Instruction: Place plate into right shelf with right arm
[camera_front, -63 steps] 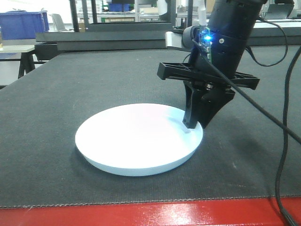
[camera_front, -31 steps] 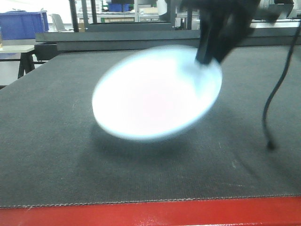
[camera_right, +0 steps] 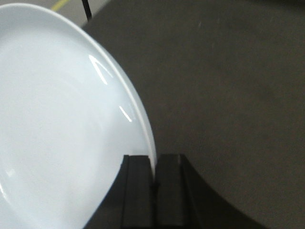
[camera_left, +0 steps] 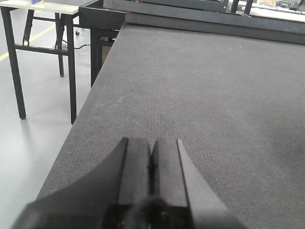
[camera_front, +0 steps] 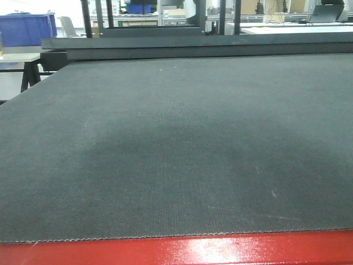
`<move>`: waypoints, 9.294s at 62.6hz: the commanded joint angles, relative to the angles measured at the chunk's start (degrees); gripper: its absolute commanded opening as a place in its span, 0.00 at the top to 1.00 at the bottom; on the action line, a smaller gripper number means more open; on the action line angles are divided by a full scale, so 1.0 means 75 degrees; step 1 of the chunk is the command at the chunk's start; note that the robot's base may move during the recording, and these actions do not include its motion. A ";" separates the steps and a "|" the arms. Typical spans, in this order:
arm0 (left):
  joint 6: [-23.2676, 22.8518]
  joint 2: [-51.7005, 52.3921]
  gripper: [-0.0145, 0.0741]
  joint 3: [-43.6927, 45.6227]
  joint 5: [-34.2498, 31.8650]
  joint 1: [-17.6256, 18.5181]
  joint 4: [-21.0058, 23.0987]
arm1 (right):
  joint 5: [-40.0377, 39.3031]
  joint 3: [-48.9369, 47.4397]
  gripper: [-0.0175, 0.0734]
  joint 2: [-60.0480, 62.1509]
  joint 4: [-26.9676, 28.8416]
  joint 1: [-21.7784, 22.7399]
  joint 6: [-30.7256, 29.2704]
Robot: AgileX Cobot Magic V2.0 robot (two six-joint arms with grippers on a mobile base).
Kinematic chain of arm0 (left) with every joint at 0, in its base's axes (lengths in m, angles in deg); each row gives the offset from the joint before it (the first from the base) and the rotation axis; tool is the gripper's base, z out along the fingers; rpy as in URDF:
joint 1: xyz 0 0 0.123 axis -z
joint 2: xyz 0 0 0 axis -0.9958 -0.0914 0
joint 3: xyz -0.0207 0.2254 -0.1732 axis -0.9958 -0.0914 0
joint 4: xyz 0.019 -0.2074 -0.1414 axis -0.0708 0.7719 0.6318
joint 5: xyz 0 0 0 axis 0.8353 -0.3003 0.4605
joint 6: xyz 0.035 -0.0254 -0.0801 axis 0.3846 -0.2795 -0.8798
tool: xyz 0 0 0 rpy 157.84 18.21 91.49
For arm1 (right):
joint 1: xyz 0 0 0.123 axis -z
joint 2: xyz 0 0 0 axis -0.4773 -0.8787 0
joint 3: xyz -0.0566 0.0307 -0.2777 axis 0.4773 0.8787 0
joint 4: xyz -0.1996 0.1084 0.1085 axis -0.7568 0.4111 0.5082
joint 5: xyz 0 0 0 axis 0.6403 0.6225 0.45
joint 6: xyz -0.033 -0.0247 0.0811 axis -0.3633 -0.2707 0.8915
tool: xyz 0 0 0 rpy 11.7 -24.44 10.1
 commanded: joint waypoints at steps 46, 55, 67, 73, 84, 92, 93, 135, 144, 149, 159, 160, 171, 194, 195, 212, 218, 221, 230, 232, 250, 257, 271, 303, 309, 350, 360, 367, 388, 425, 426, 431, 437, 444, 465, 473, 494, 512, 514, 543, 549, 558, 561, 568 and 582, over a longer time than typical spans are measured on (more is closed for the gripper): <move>-0.0045 0.0048 0.89 -0.0072 -0.0684 0.0028 -0.0001 | -0.3835 0.4817 0.75 0.6080 -0.0504 -0.0006 0.0000; -0.0045 0.0048 0.89 -0.0072 -0.0684 0.0028 -0.0001 | -0.3836 0.4902 0.75 0.6082 -0.0504 -0.0006 0.0000; -0.0045 0.0048 0.89 -0.0072 -0.0684 0.0028 -0.0001 | -0.3830 0.4919 0.75 0.6082 -0.0504 -0.0006 0.0000; -0.0045 0.0048 0.89 -0.0072 -0.0684 0.0028 -0.0001 | -0.3830 0.4935 0.75 0.6082 -0.0504 -0.0006 0.0000; -0.0045 0.0048 0.89 -0.0072 -0.0684 0.0028 -0.0001 | -0.3830 0.4935 0.75 0.6082 -0.0504 -0.0006 0.0000; -0.0045 0.0048 0.89 -0.0072 -0.0684 0.0028 -0.0001 | -0.3830 0.4935 0.75 0.6082 -0.0504 -0.0006 0.0000; -0.0045 0.0048 0.89 -0.0072 -0.0684 0.0028 -0.0001 | -0.3830 0.4935 0.75 0.6082 -0.0504 -0.0006 0.0000; -0.0045 0.0048 0.89 -0.0072 -0.0684 0.0028 -0.0001 | -0.3830 0.4935 0.75 0.6082 -0.0504 -0.0006 0.0000; -0.0045 0.0048 0.89 -0.0072 -0.0684 0.0028 -0.0001 | -0.3830 0.4935 0.75 0.6082 -0.0504 -0.0006 0.0000; -0.0045 0.0048 0.89 -0.0072 -0.0684 0.0028 -0.0001 | -0.3830 0.4935 0.75 0.6082 -0.0504 -0.0006 0.0000; -0.0045 0.0048 0.89 -0.0072 -0.0684 0.0028 -0.0001 | -0.3830 0.4935 0.75 0.6082 -0.0504 -0.0006 0.0000; -0.0045 0.0048 0.89 -0.0072 -0.0684 0.0028 -0.0001 | -0.3830 0.4935 0.75 0.6082 -0.0504 -0.0006 0.0000; -0.0045 0.0048 0.89 -0.0072 -0.0684 0.0028 -0.0001 | -0.3830 0.4935 0.75 0.6082 -0.0504 -0.0006 0.0000; -0.0045 0.0048 0.89 -0.0072 -0.0684 0.0028 -0.0001 | -0.3830 0.4935 0.75 0.6082 -0.0504 -0.0006 0.0000; -0.0045 0.0048 0.89 -0.0072 -0.0684 0.0028 -0.0001 | -0.3830 0.4935 0.75 0.6082 -0.0504 -0.0006 0.0000; -0.0045 0.0048 0.89 -0.0072 -0.0684 0.0028 -0.0001 | -0.3837 0.4934 0.75 0.6082 -0.0504 -0.0006 0.0000; -0.0045 0.0048 0.89 -0.0072 -0.0684 0.0028 -0.0001 | -0.3837 0.4934 0.75 0.6082 -0.0504 -0.0006 0.0000; -0.0045 0.0048 0.89 -0.0072 -0.0684 0.0028 -0.0001 | -0.3837 0.4934 0.75 0.6082 -0.0504 -0.0006 0.0000; -0.0045 0.0048 0.89 -0.0072 -0.0684 0.0028 -0.0001 | -0.3837 0.4934 0.75 0.6082 -0.0504 -0.0006 0.0000; -0.0045 0.0048 0.89 -0.0072 -0.0684 0.0028 -0.0001 | -0.3845 0.4934 0.75 0.6082 -0.0504 -0.0006 0.0000; -0.0045 0.0048 0.89 -0.0072 -0.0684 0.0028 -0.0001 | -0.3845 0.4934 0.75 0.6082 -0.0504 -0.0006 0.0000; -0.0045 0.0048 0.89 -0.0072 -0.0684 0.0028 -0.0001 | -0.3845 0.4934 0.75 0.6082 -0.0504 -0.0006 0.0000; -0.0045 0.0048 0.89 -0.0072 -0.0684 0.0028 -0.0001 | -0.3851 0.4934 0.75 0.6082 -0.0504 -0.0006 0.0000; -0.0045 0.0048 0.89 -0.0072 -0.0684 0.0013 -0.0001 | -0.3853 0.4934 0.75 0.6082 -0.0504 -0.0006 0.0000; -0.0045 0.0048 0.89 -0.0072 -0.0684 0.0013 -0.0001 | -0.3853 0.4934 0.75 0.6082 -0.0504 -0.0006 0.0000; -0.0045 0.0048 0.89 -0.0072 -0.0684 0.0013 -0.0001 | -0.3853 0.4934 0.75 0.6082 -0.0504 -0.0006 0.0000; -0.0045 0.0048 0.89 -0.0072 -0.0684 0.0013 -0.0001 | -0.3853 0.4934 0.75 0.6082 -0.0504 -0.0006 0.0000; -0.0045 0.0048 0.89 -0.0072 -0.0684 0.0013 -0.0001 | -0.3853 0.4934 0.75 0.6082 -0.0504 -0.0006 0.0000; -0.0045 0.0048 0.89 -0.0072 -0.0684 0.0013 -0.0001 | -0.3853 0.4934 0.75 0.6082 -0.0504 -0.0006 0.0000; -0.0045 0.0048 0.89 -0.0072 -0.0684 0.0013 -0.0001 | -0.3853 0.4934 0.75 0.6082 -0.0504 -0.0006 0.0000; -0.0045 0.0048 0.89 -0.0072 -0.0684 0.0013 -0.0001 | -0.3853 0.4934 0.75 0.6082 -0.0504 -0.0006 0.0000; -0.0045 0.0048 0.89 -0.0072 -0.0684 0.0013 -0.0001 | -0.3853 0.4934 0.75 0.6082 -0.0504 -0.0006 0.0000; -0.0045 0.0048 0.89 -0.0072 -0.0684 0.0013 -0.0001 | -0.3853 0.4934 0.75 0.6082 -0.0504 -0.0006 0.0000; -0.0045 0.0048 0.89 -0.0072 -0.0684 0.0013 -0.0001 | -0.3853 0.4934 0.75 0.6082 -0.0504 -0.0006 0.0000; -0.0045 0.0048 0.89 -0.0072 -0.0684 0.0013 -0.0001 | -0.3853 0.4934 0.75 0.6082 -0.0504 -0.0006 0.0000; -0.0045 0.0048 0.89 -0.0072 -0.0684 0.0013 -0.0001 | -0.3853 0.4934 0.75 0.6082 -0.0504 -0.0006 0.0000; -0.0045 0.0048 0.89 -0.0072 -0.0684 0.0013 -0.0001 | -0.4780 0.4934 0.75 0.6057 -0.0494 -0.0006 0.0000; -0.0045 0.0048 0.89 -0.0072 -0.0684 0.0013 -0.0001 | -0.6347 0.4750 0.75 0.5056 0.0136 -0.0006 0.0544; -0.0045 0.0048 0.89 -0.0072 -0.0684 0.0013 -0.0001 | -0.6468 0.4677 0.75 0.4821 0.0212 -0.0006 0.0544; -0.0045 0.0048 0.89 -0.0072 -0.0684 0.0013 -0.0001 | -0.6770 0.1672 0.75 0.0669 0.0347 -0.0403 0.0544; -0.0045 0.0048 0.89 -0.0072 -0.0684 0.0013 -0.0001 | -0.6940 0.0918 0.75 -0.0316 0.0347 -0.0750 0.0544; -0.0045 0.0048 0.89 -0.0072 -0.0684 0.0013 -0.0001 | -0.7384 0.0025 0.75 -0.1619 0.0340 -0.1103 0.0537; -0.0045 0.0048 0.89 -0.0072 -0.0684 0.0013 -0.0001 | -0.7524 -0.0226 0.75 -0.2074 0.0340 -0.1172 0.0537; -0.0045 0.0048 0.89 -0.0072 -0.0684 0.0013 -0.0001 | -0.7859 -0.0796 0.75 -0.2974 0.0340 -0.1302 0.0537; -0.0045 0.0048 0.89 -0.0072 -0.0684 0.0013 -0.0001 | -0.8186 -0.1414 0.75 -0.4235 0.0340 -0.1503 0.0537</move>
